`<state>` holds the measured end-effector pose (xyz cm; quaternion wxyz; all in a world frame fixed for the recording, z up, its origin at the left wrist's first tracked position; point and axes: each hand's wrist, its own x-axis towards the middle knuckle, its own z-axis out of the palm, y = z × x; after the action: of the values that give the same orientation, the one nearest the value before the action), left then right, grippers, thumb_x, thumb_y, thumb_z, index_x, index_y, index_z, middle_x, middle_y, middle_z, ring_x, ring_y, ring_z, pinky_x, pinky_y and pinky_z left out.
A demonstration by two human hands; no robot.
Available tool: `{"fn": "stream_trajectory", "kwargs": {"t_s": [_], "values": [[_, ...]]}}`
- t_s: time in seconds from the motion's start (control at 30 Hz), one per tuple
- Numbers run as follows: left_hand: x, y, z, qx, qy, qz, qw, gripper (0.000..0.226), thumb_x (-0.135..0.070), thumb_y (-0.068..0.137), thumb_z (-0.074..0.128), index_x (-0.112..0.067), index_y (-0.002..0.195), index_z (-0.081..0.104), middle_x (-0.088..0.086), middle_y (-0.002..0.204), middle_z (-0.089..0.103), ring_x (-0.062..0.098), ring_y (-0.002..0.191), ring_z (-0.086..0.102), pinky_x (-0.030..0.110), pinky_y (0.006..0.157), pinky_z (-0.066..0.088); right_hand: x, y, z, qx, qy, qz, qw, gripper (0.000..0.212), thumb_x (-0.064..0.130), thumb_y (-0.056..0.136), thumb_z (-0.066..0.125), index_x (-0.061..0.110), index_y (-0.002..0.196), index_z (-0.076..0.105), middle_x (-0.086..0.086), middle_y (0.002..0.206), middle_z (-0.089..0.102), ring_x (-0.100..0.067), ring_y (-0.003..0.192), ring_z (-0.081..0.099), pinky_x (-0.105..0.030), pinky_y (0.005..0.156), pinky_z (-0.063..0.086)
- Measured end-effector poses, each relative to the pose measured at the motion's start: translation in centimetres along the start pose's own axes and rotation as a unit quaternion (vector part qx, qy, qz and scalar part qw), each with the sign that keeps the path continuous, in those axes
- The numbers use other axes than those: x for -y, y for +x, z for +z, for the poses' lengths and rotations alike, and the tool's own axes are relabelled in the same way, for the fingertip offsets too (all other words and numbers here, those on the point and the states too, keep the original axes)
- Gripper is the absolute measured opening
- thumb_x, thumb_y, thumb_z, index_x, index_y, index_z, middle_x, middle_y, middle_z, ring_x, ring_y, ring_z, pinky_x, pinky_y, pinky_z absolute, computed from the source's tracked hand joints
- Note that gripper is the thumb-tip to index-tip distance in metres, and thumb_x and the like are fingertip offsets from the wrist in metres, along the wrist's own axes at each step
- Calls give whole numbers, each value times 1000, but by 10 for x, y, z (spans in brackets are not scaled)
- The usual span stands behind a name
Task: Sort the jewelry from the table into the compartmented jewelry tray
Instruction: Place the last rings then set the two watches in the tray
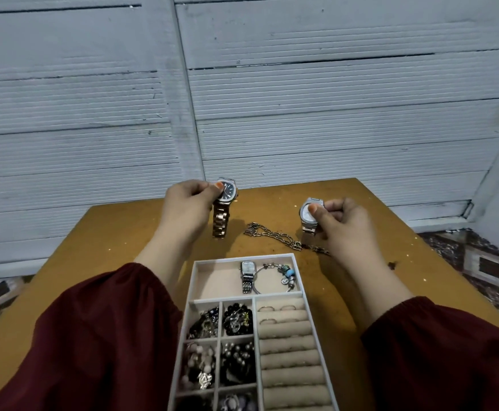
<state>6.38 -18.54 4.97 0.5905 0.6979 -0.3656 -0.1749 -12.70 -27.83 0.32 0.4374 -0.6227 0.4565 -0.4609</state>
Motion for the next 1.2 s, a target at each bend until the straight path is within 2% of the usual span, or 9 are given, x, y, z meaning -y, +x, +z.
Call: {"fn": "stream_trajectory", "kwargs": {"t_s": [0.1,0.23,0.33,0.5,0.67,0.77,0.9,1.0,1.2], "values": [[-8,-18,-12,-26,-58,-1,998,19,-23,91,61,-18,72,61,-1,76,63,12,73,55,25,63,39,13,-17,1,13,57,13,998,17,26,85,70,20,85,54,-16,91,69,-25,76,66,-39,72,53],[-13,-40,-22,-42,-121,10,992,18,-21,91,60,-20,74,63,-7,70,64,5,65,57,22,62,43,31,-44,0,21,124,16,992,15,18,88,66,13,95,53,-13,90,70,-21,77,68,-22,61,51],[-11,-52,-27,-39,-168,11,985,17,-17,91,61,-18,74,64,-10,62,65,0,54,58,14,54,48,39,-63,1,16,219,44,975,11,13,89,64,13,91,53,-23,96,69,-33,84,67,-31,62,53],[0,-66,-28,-28,-208,-10,978,8,-13,89,62,-11,82,66,-3,70,69,8,60,63,18,53,50,47,-78,-1,41,298,72,951,13,8,87,63,11,95,53,-17,88,70,-18,61,69,-26,49,55],[6,-76,-17,-9,-219,-45,975,7,-12,90,61,-9,86,66,5,80,70,13,63,67,22,51,52,42,-84,1,59,298,92,948,16,7,88,61,15,101,56,-15,89,73,-23,69,70,-32,63,56],[11,-78,-11,5,-220,-74,973,6,-13,89,61,-12,84,66,9,85,70,22,76,68,39,68,58,39,-85,2,51,280,114,952,7,12,92,57,17,94,62,-20,106,69,-33,90,63,-33,69,50],[18,-78,-9,8,-224,-114,968,7,-15,87,64,-15,81,67,15,96,69,38,96,65,61,84,51,37,-84,1,50,292,122,947,15,16,97,48,13,94,63,-23,108,68,-35,86,66,-41,77,51],[22,-76,-10,13,-225,-128,966,8,-13,88,63,-14,81,67,17,97,68,37,95,65,59,85,52,36,-84,2,50,296,116,947,16,17,98,47,12,94,62,-25,106,67,-31,74,67,-42,74,49],[31,-77,-11,32,-221,-142,964,10,-9,91,59,-5,83,63,20,88,68,28,72,68,41,62,60,29,-85,5,42,290,122,948,16,16,97,49,11,95,63,-25,109,66,-36,90,61,-43,78,48]]}}
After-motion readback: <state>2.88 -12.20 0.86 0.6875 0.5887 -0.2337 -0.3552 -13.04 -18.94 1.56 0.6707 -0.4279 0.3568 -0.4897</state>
